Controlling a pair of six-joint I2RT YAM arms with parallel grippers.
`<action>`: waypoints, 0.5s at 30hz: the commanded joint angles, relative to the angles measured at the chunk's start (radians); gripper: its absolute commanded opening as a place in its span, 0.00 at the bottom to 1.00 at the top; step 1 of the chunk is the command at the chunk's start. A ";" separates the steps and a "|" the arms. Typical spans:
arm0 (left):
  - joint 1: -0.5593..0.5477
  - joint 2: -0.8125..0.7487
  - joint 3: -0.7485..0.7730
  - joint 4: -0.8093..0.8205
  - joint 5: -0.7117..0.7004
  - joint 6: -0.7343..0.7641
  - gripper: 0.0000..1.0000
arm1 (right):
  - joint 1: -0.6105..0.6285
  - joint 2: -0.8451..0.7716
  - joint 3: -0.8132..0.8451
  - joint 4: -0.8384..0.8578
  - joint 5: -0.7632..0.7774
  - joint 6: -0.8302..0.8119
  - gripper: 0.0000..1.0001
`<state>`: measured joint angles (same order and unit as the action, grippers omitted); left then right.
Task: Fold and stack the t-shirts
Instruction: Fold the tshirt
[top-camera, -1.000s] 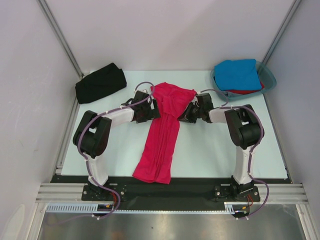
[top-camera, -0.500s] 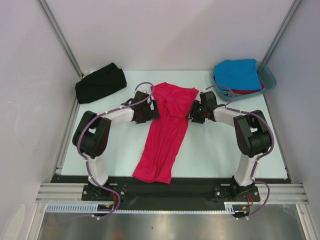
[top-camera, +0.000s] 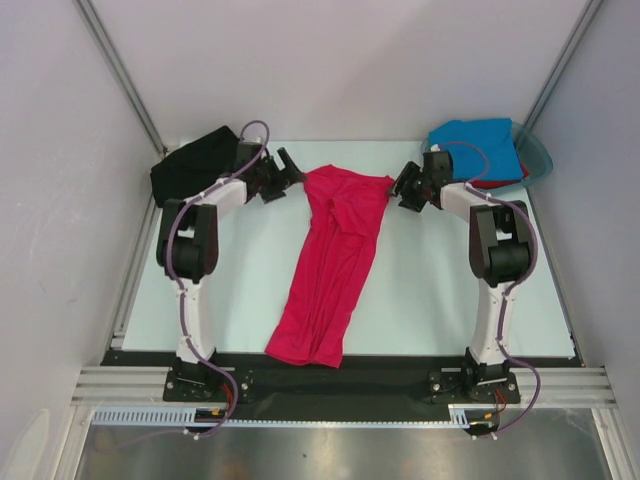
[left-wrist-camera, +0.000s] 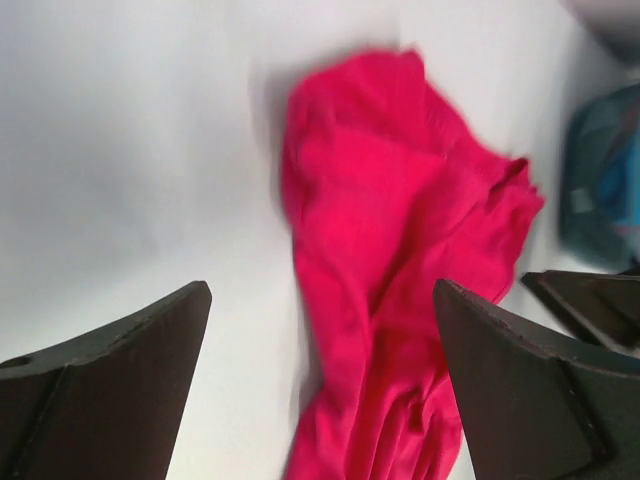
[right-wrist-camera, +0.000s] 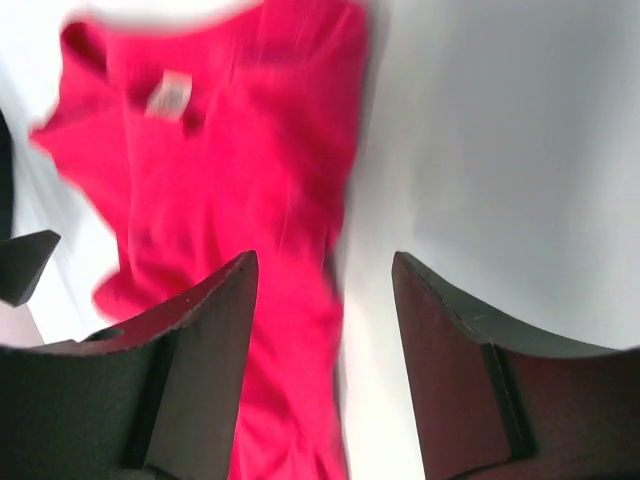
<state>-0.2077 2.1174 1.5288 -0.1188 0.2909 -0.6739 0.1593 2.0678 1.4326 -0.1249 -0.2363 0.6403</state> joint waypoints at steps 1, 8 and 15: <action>0.044 0.186 0.189 0.116 0.240 -0.111 1.00 | -0.026 0.112 0.116 0.010 -0.081 0.048 0.62; 0.059 0.467 0.474 0.237 0.415 -0.302 1.00 | -0.050 0.245 0.258 0.021 -0.120 0.096 0.62; 0.048 0.483 0.481 0.171 0.430 -0.251 1.00 | -0.052 0.354 0.393 -0.010 -0.164 0.110 0.62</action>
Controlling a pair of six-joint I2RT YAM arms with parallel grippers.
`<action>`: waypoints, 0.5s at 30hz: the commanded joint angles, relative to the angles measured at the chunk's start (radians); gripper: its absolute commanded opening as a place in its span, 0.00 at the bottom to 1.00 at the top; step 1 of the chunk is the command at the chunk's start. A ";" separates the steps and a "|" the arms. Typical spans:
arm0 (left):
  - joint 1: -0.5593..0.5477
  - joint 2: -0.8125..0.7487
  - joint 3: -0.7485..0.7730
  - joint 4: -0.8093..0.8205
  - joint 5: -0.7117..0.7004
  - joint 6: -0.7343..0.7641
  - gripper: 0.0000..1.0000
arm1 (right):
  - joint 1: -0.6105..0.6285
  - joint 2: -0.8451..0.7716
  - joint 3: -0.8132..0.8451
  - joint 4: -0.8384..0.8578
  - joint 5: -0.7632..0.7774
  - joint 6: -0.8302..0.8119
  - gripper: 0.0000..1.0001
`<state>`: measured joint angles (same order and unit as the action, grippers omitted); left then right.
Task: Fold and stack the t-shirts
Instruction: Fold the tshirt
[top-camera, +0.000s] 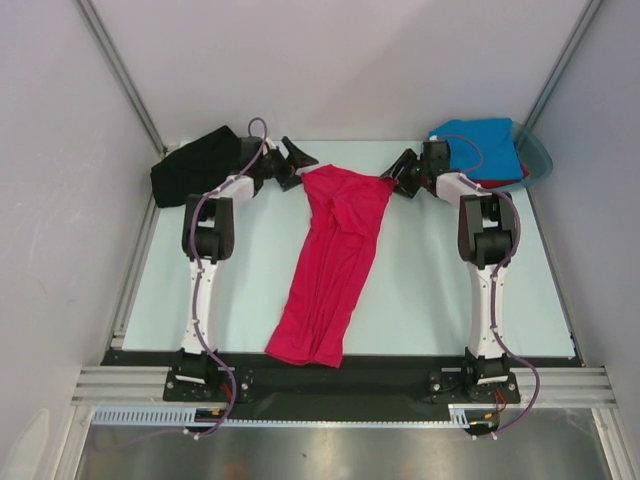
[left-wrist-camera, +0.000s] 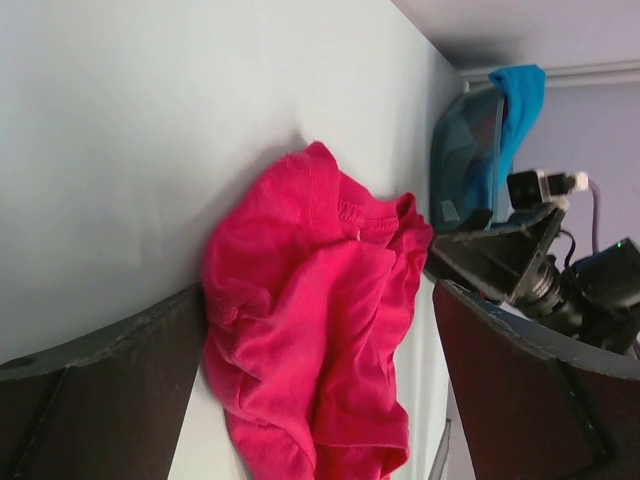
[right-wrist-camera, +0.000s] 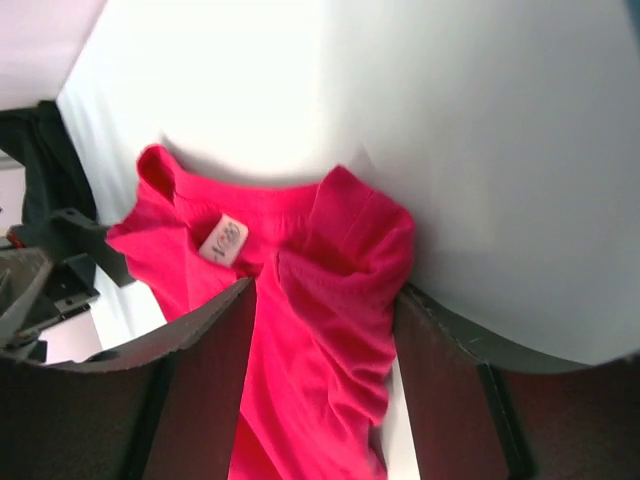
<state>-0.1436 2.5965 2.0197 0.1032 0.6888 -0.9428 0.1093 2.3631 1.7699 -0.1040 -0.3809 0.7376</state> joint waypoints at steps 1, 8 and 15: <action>-0.017 -0.012 -0.036 -0.062 0.029 0.053 1.00 | -0.002 0.067 0.068 -0.034 -0.029 0.013 0.62; -0.033 -0.157 -0.332 0.039 0.070 0.110 0.99 | 0.018 0.073 0.001 -0.010 -0.046 0.011 0.62; -0.036 -0.185 -0.428 0.090 0.080 0.142 1.00 | 0.023 0.012 -0.107 0.021 -0.035 -0.003 0.63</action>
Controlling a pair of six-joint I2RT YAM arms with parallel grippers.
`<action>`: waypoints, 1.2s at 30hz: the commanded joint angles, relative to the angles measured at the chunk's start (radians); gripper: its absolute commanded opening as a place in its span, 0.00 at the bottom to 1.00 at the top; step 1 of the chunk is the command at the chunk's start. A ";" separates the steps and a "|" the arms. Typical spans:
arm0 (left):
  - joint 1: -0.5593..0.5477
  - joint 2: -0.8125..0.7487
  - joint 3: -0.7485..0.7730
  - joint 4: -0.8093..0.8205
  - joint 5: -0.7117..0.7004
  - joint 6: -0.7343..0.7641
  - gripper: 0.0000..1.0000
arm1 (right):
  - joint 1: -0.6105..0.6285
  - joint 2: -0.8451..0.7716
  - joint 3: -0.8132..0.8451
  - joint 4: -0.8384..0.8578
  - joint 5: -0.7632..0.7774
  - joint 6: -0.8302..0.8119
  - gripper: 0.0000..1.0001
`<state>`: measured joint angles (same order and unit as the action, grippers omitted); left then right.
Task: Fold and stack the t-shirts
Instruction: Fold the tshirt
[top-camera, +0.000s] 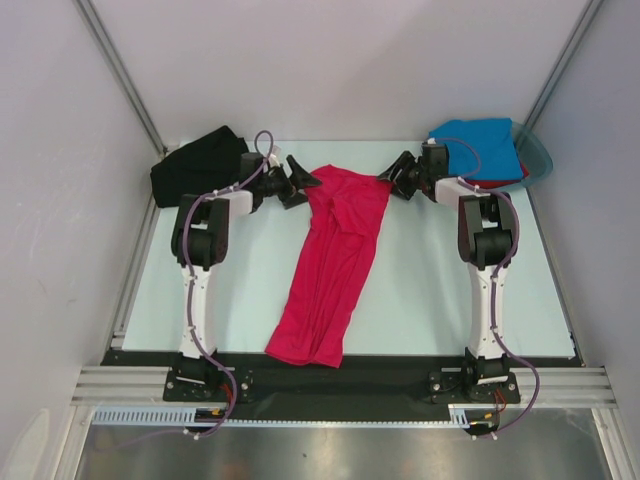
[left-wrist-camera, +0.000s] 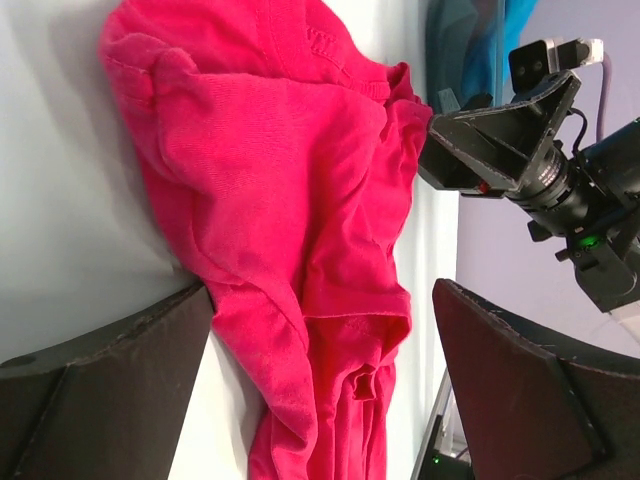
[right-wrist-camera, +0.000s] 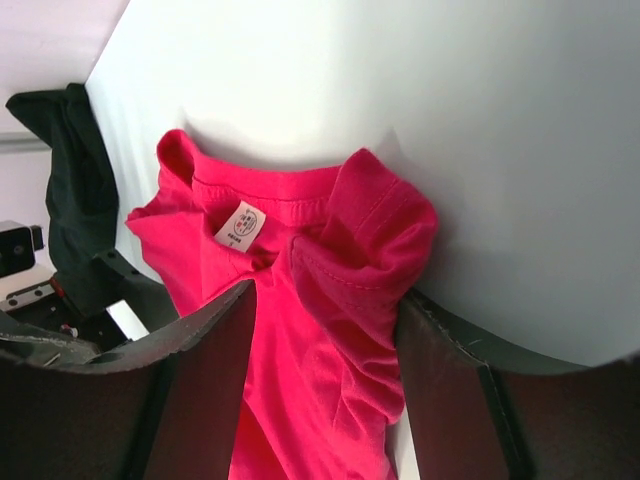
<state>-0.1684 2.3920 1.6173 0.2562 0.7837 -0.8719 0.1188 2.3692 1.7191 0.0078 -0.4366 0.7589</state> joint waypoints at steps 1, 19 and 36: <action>-0.011 0.033 -0.007 -0.064 -0.009 0.064 1.00 | 0.013 0.010 -0.055 -0.092 0.018 -0.024 0.62; -0.017 0.246 0.380 -0.212 -0.020 0.068 0.61 | 0.045 0.120 0.063 -0.124 -0.014 -0.016 0.37; -0.010 0.349 0.711 -0.206 -0.006 0.022 0.00 | 0.019 0.240 0.387 -0.135 -0.096 -0.101 0.00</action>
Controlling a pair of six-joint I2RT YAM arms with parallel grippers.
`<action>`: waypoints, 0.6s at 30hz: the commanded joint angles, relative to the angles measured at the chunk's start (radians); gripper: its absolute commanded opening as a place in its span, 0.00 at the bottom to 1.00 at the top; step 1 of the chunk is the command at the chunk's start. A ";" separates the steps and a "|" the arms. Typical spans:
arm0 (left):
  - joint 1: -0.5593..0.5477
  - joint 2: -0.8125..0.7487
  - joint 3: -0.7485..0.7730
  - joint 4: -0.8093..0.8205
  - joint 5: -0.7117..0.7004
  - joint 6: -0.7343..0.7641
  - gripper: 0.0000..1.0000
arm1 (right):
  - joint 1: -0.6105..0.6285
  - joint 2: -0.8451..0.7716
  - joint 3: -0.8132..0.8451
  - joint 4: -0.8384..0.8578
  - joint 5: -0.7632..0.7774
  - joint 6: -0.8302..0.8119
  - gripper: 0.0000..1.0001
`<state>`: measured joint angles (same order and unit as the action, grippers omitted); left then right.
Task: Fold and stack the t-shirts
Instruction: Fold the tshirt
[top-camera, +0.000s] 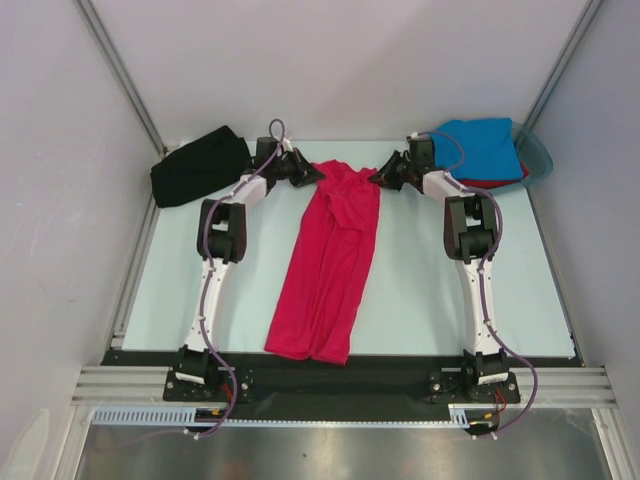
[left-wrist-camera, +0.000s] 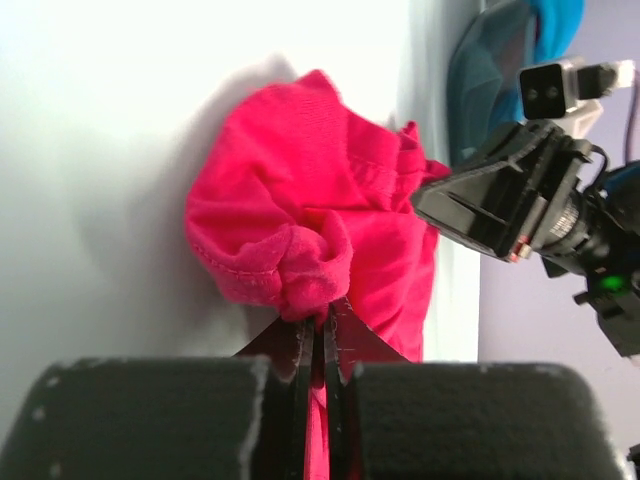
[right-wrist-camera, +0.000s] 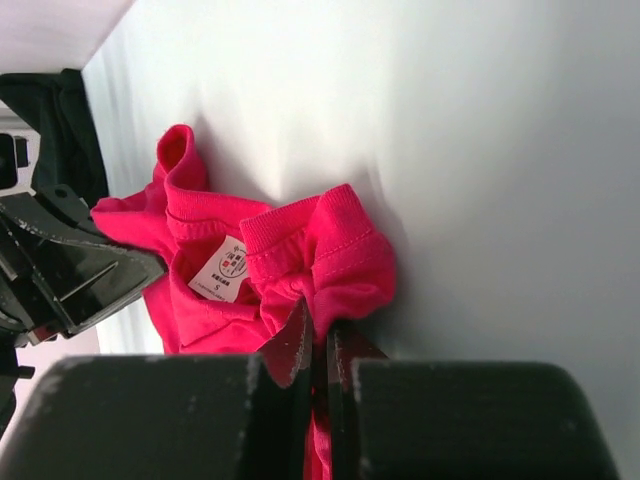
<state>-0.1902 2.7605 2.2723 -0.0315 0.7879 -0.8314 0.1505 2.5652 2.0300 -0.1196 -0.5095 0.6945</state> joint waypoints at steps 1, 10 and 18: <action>0.020 -0.025 0.055 0.090 -0.018 -0.020 0.00 | -0.019 0.052 0.088 0.018 -0.035 -0.032 0.00; 0.096 -0.070 0.047 0.096 -0.093 -0.037 0.00 | -0.058 0.180 0.409 -0.043 0.000 -0.006 0.00; 0.115 -0.015 0.098 0.149 -0.079 -0.080 0.19 | -0.072 0.227 0.526 -0.031 0.043 0.010 0.21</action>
<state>-0.0711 2.7617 2.2852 0.0406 0.7021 -0.8696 0.0872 2.7758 2.4947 -0.1669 -0.4980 0.7063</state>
